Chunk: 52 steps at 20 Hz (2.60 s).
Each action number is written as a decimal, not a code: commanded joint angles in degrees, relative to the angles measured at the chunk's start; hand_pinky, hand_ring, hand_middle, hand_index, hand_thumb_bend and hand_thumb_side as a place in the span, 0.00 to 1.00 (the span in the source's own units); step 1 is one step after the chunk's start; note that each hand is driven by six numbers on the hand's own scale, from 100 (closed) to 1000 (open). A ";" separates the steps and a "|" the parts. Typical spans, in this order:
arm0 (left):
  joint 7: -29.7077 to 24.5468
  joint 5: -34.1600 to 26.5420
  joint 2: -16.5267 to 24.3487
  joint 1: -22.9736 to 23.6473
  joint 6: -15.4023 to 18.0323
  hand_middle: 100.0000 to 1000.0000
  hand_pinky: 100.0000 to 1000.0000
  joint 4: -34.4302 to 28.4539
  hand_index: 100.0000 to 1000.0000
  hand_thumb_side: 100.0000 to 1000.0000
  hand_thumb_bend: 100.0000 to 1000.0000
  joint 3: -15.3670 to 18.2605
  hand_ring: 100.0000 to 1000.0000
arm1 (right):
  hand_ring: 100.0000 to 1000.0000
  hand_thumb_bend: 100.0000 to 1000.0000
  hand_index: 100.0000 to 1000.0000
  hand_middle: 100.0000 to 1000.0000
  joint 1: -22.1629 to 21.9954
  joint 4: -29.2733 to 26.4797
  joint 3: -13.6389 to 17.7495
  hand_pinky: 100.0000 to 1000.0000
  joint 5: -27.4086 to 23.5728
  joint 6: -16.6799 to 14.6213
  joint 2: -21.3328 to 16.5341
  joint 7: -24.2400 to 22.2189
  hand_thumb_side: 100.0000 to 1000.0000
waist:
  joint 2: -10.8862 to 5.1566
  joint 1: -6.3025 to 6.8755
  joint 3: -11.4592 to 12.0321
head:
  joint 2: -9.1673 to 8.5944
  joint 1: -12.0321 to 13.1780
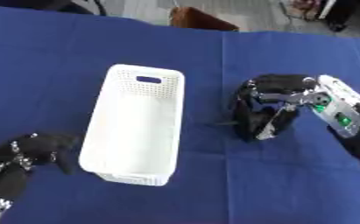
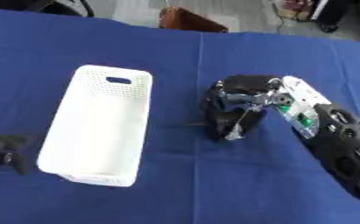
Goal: Pick up objects on the table and place them in the box.
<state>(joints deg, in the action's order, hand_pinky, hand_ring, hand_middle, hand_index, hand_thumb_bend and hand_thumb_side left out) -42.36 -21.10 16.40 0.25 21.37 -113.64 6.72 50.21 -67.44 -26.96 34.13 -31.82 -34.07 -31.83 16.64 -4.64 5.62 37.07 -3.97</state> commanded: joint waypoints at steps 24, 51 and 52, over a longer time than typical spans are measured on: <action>-9.61 0.20 0.77 -0.13 9.74 0.71 0.50 -0.95 0.83 0.54 0.00 0.13 0.83 | 0.00 0.08 0.22 0.00 0.53 -3.59 3.26 0.00 -7.15 -20.15 -1.36 -20.14 0.15 | -0.74 0.22 0.03 | -0.45 -0.53; -9.61 -0.12 0.65 0.26 10.06 0.71 0.50 -0.95 0.83 0.54 0.00 0.25 0.83 | 0.00 0.01 0.20 0.00 2.46 -8.52 12.09 0.00 -17.32 -20.15 -3.36 -20.14 0.14 | -1.08 0.72 -0.10 | -0.59 -0.34; -9.61 -0.13 0.65 0.25 10.04 0.71 0.50 -0.95 0.83 0.54 0.00 0.27 0.83 | 0.00 0.01 0.20 0.00 2.48 -8.57 12.12 0.00 -17.40 -20.15 -3.32 -20.14 0.13 | -1.09 0.72 -0.10 | -0.60 -0.33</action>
<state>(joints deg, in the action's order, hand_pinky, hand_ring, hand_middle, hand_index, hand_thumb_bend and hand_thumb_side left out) -42.22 -21.11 16.40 0.51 21.51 -113.64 6.73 51.26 -74.99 -15.80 17.20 -31.82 -36.12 -31.83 16.71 -4.27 5.46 37.06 -3.97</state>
